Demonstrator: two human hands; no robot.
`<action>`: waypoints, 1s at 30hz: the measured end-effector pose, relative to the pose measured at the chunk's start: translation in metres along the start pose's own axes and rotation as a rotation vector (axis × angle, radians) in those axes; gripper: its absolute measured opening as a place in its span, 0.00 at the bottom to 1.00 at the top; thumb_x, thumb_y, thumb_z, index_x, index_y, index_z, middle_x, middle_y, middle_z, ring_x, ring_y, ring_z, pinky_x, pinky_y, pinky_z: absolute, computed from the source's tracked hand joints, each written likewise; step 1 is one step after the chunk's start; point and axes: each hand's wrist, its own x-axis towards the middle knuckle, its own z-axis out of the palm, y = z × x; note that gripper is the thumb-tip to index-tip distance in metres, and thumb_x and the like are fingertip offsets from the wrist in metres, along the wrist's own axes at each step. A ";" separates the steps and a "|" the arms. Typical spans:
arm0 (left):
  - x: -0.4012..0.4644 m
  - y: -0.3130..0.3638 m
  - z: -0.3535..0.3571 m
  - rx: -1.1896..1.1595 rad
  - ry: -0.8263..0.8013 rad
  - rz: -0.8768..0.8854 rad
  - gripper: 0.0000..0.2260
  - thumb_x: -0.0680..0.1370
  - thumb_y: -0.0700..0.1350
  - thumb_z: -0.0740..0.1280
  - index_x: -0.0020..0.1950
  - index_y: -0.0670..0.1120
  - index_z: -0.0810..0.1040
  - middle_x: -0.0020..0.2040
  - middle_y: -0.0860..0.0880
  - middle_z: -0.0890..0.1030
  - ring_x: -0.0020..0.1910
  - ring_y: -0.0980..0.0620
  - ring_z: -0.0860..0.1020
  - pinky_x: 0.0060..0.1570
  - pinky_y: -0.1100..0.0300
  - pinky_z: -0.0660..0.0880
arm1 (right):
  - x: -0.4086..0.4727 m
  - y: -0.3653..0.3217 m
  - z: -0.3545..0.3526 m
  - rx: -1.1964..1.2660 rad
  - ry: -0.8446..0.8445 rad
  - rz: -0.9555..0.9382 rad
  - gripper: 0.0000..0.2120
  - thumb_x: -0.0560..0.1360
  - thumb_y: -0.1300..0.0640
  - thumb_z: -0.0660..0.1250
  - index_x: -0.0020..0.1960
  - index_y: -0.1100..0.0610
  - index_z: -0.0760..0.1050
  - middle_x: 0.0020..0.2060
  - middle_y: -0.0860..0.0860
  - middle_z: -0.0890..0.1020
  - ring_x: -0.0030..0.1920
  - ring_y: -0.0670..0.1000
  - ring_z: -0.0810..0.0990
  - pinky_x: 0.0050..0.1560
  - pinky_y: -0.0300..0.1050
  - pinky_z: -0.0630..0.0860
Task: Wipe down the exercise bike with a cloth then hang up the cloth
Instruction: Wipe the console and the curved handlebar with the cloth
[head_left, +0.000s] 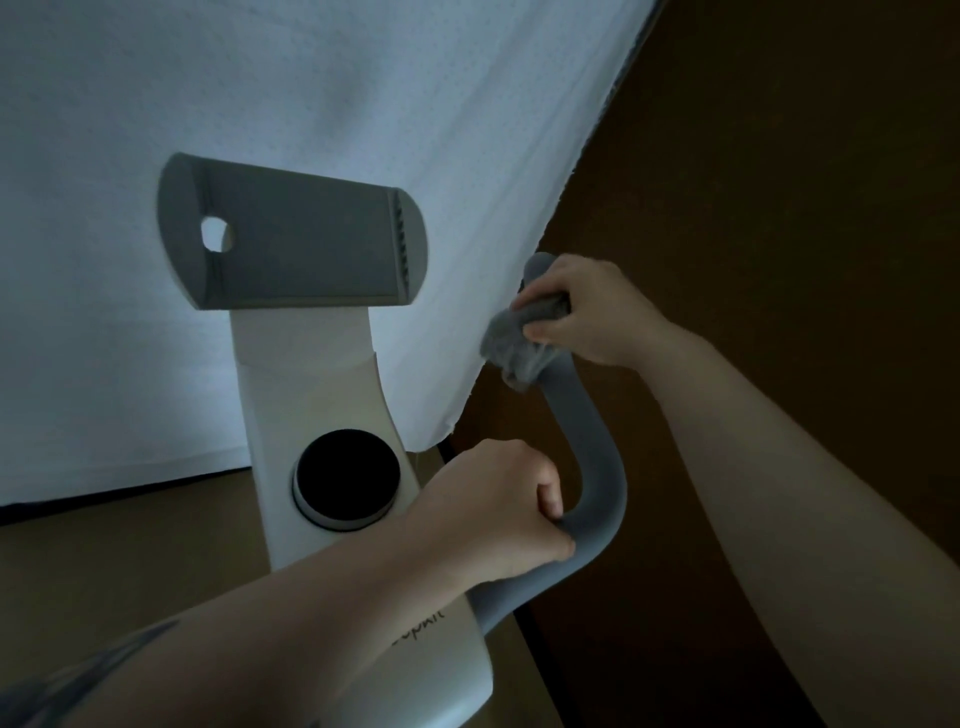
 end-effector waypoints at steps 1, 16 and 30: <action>0.000 0.000 0.000 0.002 0.002 0.000 0.04 0.71 0.48 0.72 0.43 0.50 0.82 0.39 0.53 0.83 0.38 0.59 0.80 0.40 0.63 0.78 | -0.004 -0.002 0.004 -0.025 0.121 -0.018 0.13 0.74 0.55 0.71 0.58 0.48 0.79 0.53 0.45 0.75 0.52 0.45 0.74 0.51 0.42 0.76; 0.001 -0.001 0.002 0.018 0.008 0.008 0.04 0.71 0.48 0.72 0.44 0.49 0.82 0.39 0.52 0.84 0.39 0.58 0.80 0.41 0.65 0.77 | -0.062 0.011 0.017 0.045 -0.094 0.059 0.13 0.74 0.55 0.70 0.56 0.44 0.78 0.51 0.39 0.72 0.53 0.43 0.73 0.54 0.44 0.75; 0.001 0.000 0.001 0.040 -0.004 0.010 0.03 0.69 0.48 0.73 0.42 0.51 0.82 0.38 0.54 0.83 0.38 0.59 0.80 0.42 0.60 0.80 | -0.113 0.029 0.015 0.327 0.053 0.197 0.13 0.73 0.61 0.72 0.56 0.50 0.80 0.51 0.46 0.75 0.39 0.36 0.76 0.30 0.27 0.70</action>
